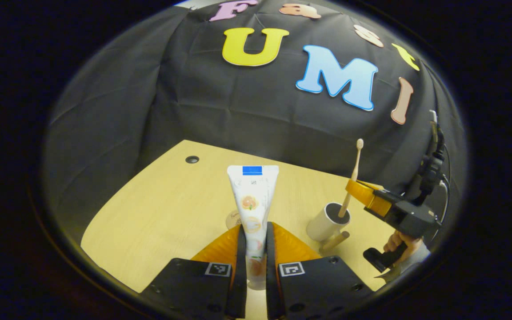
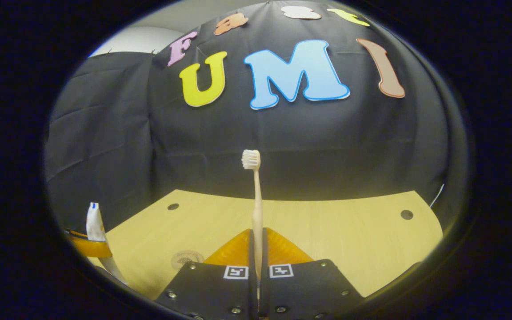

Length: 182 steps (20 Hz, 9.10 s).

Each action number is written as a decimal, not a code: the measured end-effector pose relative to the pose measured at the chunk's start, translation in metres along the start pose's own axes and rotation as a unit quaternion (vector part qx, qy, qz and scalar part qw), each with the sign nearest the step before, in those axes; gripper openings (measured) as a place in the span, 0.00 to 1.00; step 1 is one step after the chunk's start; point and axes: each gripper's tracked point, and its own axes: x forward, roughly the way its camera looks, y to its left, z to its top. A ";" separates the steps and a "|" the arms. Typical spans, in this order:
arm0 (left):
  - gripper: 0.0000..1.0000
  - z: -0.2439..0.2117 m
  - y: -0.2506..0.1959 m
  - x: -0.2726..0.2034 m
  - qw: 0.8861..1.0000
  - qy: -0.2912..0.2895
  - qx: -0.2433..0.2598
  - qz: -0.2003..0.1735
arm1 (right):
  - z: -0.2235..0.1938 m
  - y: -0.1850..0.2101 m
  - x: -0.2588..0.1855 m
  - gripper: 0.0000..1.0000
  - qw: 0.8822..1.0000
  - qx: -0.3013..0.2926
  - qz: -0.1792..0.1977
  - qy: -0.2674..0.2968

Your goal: Put the toothbrush and toothpaste on the desktop into the cup, then pick up the cup and place it on the coaster on the desktop.

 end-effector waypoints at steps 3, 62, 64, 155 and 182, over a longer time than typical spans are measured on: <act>0.25 -0.002 0.000 0.000 1.000 0.002 -0.001 0.002 | -0.027 -0.004 0.011 0.04 0.999 -0.009 -0.006 0.041; 0.42 -0.004 -0.236 0.141 0.957 -0.189 0.073 -0.205 | -0.125 -0.144 -0.209 0.82 0.970 0.097 -0.147 0.167; 0.56 -0.001 -0.239 0.137 0.955 -0.187 0.077 -0.215 | -0.125 -0.141 -0.207 0.82 0.971 0.094 -0.145 0.168; 0.98 -0.020 0.115 -0.018 0.994 -0.101 -0.024 -0.030 | -0.139 0.110 0.006 0.25 0.915 -0.037 -0.012 0.401; 0.98 -0.018 0.145 -0.036 0.992 -0.114 -0.035 -0.030 | -0.127 0.162 0.017 0.33 0.916 -0.095 0.003 0.390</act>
